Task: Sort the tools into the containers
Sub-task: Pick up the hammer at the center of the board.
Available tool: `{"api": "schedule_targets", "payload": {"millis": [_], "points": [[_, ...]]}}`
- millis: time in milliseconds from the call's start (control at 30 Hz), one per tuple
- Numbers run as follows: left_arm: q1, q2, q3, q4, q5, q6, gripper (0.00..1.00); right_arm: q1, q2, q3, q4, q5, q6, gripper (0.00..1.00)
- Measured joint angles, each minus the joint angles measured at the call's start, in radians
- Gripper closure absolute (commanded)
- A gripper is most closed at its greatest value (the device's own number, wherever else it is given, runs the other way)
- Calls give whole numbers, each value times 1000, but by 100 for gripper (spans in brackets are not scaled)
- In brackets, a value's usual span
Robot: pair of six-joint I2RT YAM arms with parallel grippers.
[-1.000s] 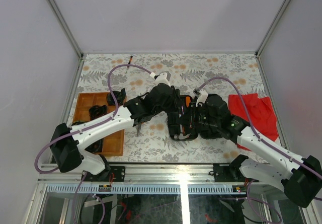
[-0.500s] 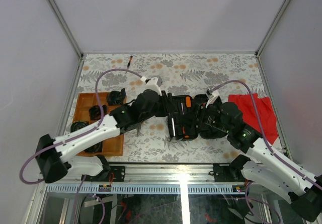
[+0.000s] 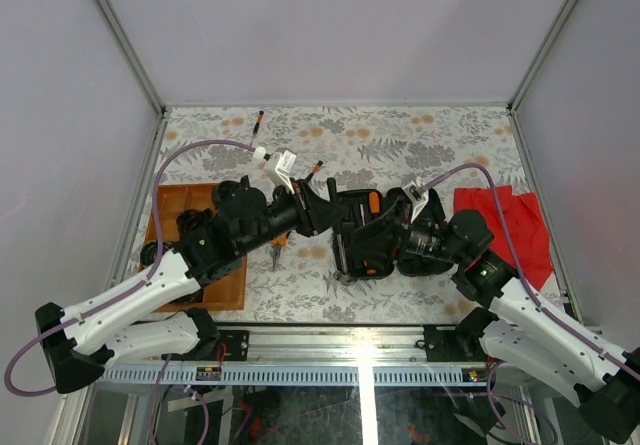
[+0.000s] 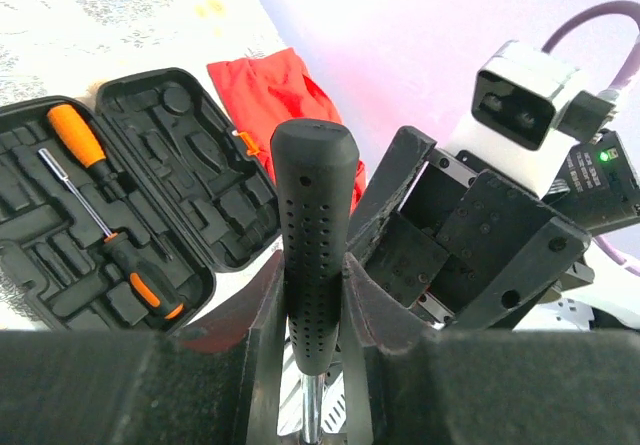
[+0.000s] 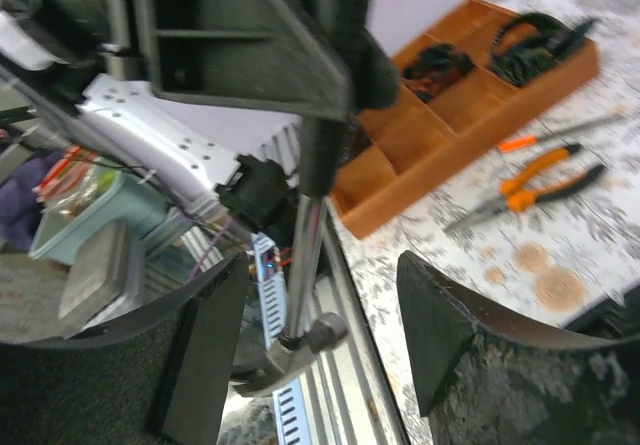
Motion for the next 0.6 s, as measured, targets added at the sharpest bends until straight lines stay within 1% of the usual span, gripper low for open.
{"api": "schedule_targets", "payload": {"millis": [200, 333, 400, 533, 567, 600], "points": [[0, -7, -7, 43, 69, 9, 100, 0, 51, -21, 209, -125, 76, 43], [0, -7, -7, 77, 104, 11, 100, 0, 98, -21, 262, -164, 109, 53], [0, -7, -7, 95, 119, 12, 100, 0, 112, -23, 280, -177, 123, 62], [0, -7, -7, 109, 130, 19, 100, 0, 122, -28, 313, -196, 147, 89], [0, -7, -7, 112, 130, 22, 97, 0, 123, -28, 320, -200, 153, 94], [0, -7, -7, 116, 130, 26, 91, 0, 124, -29, 320, -200, 163, 99]]}}
